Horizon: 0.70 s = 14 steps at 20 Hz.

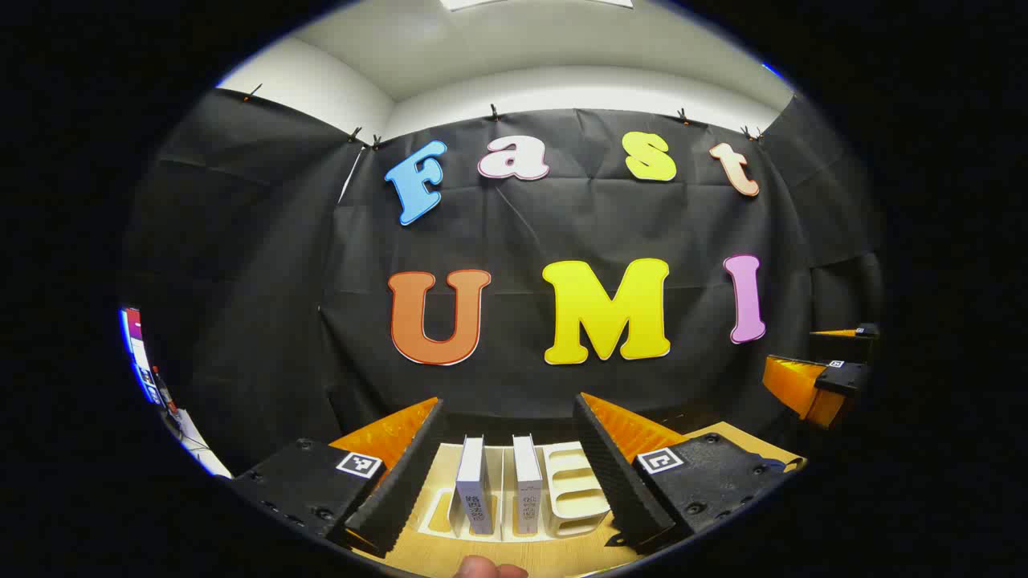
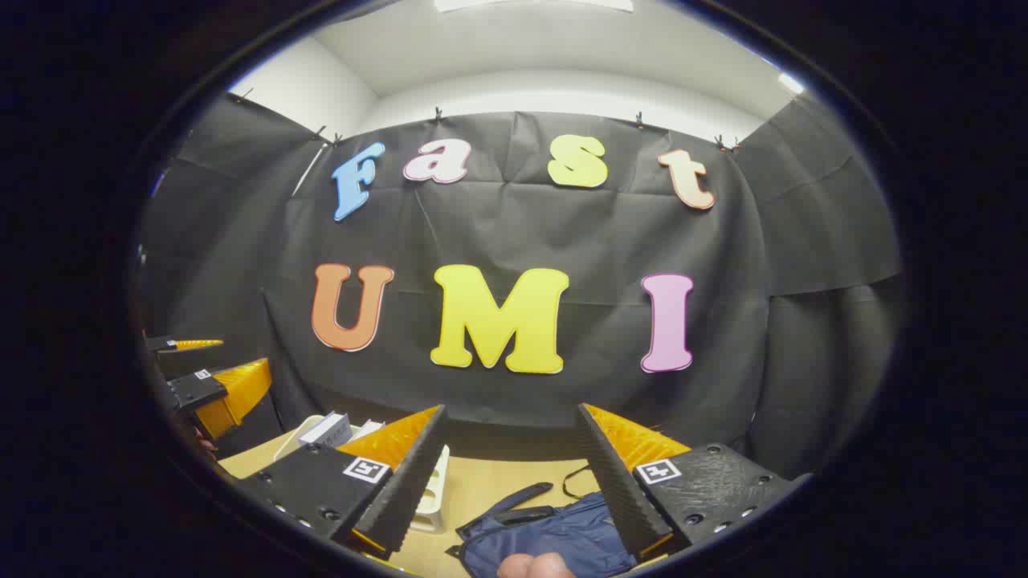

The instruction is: Open the schoolbag, grab two books from the bookshelf and put them into the schoolbag.

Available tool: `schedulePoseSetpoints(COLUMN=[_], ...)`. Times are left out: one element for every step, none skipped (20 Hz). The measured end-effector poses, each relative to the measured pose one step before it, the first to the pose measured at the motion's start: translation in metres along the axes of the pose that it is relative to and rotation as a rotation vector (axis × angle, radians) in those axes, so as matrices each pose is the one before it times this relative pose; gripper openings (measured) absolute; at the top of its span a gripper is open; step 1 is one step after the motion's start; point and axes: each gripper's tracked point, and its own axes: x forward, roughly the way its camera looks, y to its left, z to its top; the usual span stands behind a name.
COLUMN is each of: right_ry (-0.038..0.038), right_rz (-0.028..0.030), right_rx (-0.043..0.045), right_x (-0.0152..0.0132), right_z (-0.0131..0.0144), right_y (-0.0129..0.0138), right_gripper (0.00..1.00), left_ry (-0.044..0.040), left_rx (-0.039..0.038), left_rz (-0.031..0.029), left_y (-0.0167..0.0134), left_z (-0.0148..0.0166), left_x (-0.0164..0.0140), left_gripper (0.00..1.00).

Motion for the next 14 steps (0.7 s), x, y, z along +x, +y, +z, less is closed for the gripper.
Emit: schedulePoseSetpoints(right_ry=[0.00054,-0.00104,-0.00080,-0.00194,-0.00201,-0.00205,-0.00228,0.00003,0.00160,0.00212,0.00190,0.00190,-0.00081,-0.00088], right_rz=[-0.00042,-0.00094,-0.00369,-0.00243,-0.00257,-0.00074,-0.00260,-0.00303,-0.00332,-0.00236,-0.00367,-0.00420,-0.00372,-0.00240], right_rx=[-0.00040,0.00269,0.00157,0.00047,0.00049,0.00252,0.00292,0.00000,0.00158,0.00224,0.00251,0.00116,0.00114,-0.00003], right_x=[-0.00041,0.00001,-0.00157,-0.00085,-0.00044,-0.00130,-0.00049,-0.00140,-0.00015,-0.00055,-0.00104,-0.00103,-0.00029,-0.00031], right_z=[0.00053,0.00092,-0.00001,0.00129,-0.00024,0.00020,-0.00029,0.00058,-0.00088,-0.00010,-0.00137,-0.00054,-0.00011,0.00085], right_y=[0.00036,-0.00094,-0.00162,-0.00189,-0.00112,-0.00038,-0.00237,-0.00182,-0.00134,-0.00091,-0.00202,-0.00205,-0.00130,-0.00059], right_gripper=[0.97,0.95,0.95,0.97,0.97,0.97,0.97,0.95,0.95,0.95,0.95,0.95,0.95,0.95], left_ry=[-0.00204,-0.00295,-0.00367,-0.00451,-0.00163,0.00009,0.00288,0.00185,0.00098,-0.00122,-0.00075,-0.00089,-0.00081,0.00025], left_rx=[0.00292,0.00285,0.00384,0.00183,0.00147,0.00045,0.00003,-0.00036,-0.00059,-0.00122,-0.00055,0.00072,-0.00011,-0.00025], left_rz=[-0.00307,-0.00457,-0.00344,-0.00200,-0.00446,-0.00361,-0.00351,-0.00074,-0.00157,-0.00107,-0.00117,-0.00085,-0.00270,-0.00194], left_y=[-0.00109,-0.00235,-0.00151,-0.00058,-0.00239,-0.00190,-0.00157,-0.00095,-0.00086,-0.00041,-0.00043,-0.00067,-0.00200,-0.00083], left_z=[0.00097,0.00004,0.00144,0.00225,0.00040,-0.00050,0.00019,-0.00018,-0.00063,0.00035,-0.00059,0.00039,0.00104,-0.00020], left_x=[0.00033,0.00035,0.00065,-0.00013,-0.00036,-0.00046,-0.00112,-0.00009,-0.00039,0.00006,0.00056,-0.00035,0.00066,0.00028], left_gripper=[0.99,0.99,0.99,0.99,0.99,0.99,0.99,0.99,0.99,0.99,0.99,0.99,0.99,0.99])
